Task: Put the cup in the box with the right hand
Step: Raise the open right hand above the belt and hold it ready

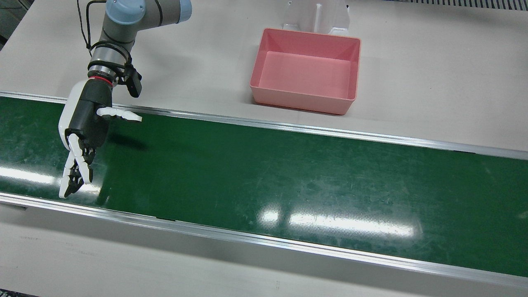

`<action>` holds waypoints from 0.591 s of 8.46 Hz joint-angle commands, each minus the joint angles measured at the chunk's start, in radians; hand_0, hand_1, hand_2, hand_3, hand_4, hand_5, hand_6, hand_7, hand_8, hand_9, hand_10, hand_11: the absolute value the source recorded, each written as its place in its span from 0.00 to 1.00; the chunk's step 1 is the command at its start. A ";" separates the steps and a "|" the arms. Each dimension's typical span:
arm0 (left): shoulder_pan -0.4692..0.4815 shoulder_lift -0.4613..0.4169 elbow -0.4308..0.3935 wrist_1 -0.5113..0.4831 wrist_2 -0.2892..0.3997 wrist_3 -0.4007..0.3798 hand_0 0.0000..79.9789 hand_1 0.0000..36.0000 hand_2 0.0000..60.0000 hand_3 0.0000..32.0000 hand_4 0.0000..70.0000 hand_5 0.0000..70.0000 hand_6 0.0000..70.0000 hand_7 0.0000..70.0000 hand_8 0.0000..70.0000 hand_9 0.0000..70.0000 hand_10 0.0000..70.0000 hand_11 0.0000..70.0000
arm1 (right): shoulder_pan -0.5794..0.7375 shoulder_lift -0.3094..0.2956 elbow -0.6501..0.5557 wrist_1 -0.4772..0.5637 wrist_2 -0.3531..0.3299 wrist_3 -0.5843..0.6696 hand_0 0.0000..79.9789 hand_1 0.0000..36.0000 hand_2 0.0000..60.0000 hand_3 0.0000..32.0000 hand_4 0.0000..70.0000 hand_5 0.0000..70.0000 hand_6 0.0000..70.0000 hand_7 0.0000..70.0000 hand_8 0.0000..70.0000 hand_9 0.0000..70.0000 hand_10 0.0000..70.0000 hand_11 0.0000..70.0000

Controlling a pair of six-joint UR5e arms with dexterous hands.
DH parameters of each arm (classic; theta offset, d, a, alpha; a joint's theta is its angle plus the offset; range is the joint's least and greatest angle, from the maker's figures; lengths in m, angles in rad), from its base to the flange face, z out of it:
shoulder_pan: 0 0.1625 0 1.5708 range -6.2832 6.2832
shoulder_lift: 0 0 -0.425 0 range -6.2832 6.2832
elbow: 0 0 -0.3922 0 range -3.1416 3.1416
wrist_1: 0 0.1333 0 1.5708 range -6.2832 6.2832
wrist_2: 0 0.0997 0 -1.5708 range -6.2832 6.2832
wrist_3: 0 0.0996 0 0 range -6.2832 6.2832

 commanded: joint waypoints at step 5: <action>0.000 0.000 0.002 0.000 -0.001 0.000 0.00 0.00 0.00 0.00 0.00 0.00 0.00 0.00 0.00 0.00 0.00 0.00 | 0.024 0.083 -0.008 -0.104 0.000 -0.001 0.65 0.59 0.21 0.13 0.15 0.07 0.03 0.18 0.00 0.02 0.00 0.00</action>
